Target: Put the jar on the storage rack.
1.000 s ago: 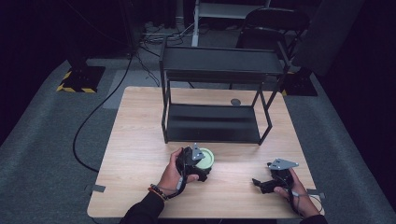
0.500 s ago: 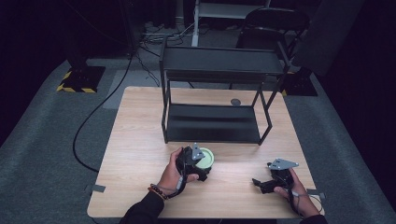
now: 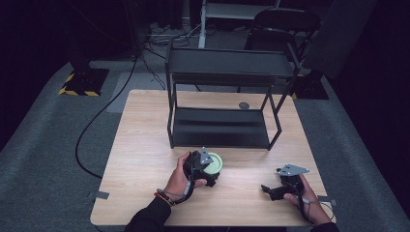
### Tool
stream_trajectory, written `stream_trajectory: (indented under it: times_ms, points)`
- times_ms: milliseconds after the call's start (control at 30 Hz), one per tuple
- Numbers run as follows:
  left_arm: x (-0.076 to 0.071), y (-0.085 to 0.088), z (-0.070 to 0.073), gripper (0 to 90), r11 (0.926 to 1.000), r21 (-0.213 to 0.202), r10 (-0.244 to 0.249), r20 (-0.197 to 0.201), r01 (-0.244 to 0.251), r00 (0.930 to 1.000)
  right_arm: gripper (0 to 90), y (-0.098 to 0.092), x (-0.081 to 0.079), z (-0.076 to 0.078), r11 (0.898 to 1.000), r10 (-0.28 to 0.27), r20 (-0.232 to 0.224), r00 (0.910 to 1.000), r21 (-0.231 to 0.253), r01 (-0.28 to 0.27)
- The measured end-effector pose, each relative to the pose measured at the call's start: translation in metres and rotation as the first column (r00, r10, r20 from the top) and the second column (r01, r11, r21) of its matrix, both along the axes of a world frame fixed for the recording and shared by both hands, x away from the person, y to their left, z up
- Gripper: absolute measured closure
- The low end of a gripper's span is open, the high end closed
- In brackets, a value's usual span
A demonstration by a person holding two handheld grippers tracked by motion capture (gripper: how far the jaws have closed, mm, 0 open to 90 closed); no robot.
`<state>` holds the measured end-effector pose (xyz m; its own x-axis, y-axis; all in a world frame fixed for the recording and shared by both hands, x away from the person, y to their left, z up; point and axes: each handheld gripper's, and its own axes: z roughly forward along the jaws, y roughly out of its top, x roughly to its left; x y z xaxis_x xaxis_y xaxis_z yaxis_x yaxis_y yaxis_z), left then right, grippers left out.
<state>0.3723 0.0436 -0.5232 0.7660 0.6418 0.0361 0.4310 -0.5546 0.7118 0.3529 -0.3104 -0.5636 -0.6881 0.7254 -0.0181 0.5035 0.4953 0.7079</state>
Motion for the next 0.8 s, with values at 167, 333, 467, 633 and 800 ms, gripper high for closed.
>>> stream_trajectory:
  times_ms: [167,333,467,633,800]
  points:
    - [0.003,0.0,0.002,10.5,1.0,-0.006,0.002,-0.001,-0.002,1.0,0.2,0.0,0.0,0.0,1.0,0.0,0.0,1.0,0.0,0.0]
    - [0.004,-0.002,0.003,10.5,0.9999,-0.011,0.004,-0.002,-0.004,1.0,0.3,0.0,0.0,0.0,1.0,0.0,0.0,1.0,0.0,0.0]
    - [0.006,-0.003,0.003,10.5,1.0,-0.006,0.003,-0.004,-0.003,1.0,0.2,0.0,0.0,0.0,1.0,0.0,0.0,1.0,0.0,0.0]
    - [0.008,-0.004,0.004,10.5,0.9999,-0.011,0.007,-0.008,-0.007,0.9999,0.3,0.0,0.0,0.0,1.0,0.0,0.0,1.0,0.0,0.0]
    - [0.011,-0.004,0.005,10.5,0.9997,-0.015,0.019,-0.013,-0.019,0.9997,0.2,0.0,0.0,0.0,1.0,0.0,0.0,1.0,0.0,0.0]
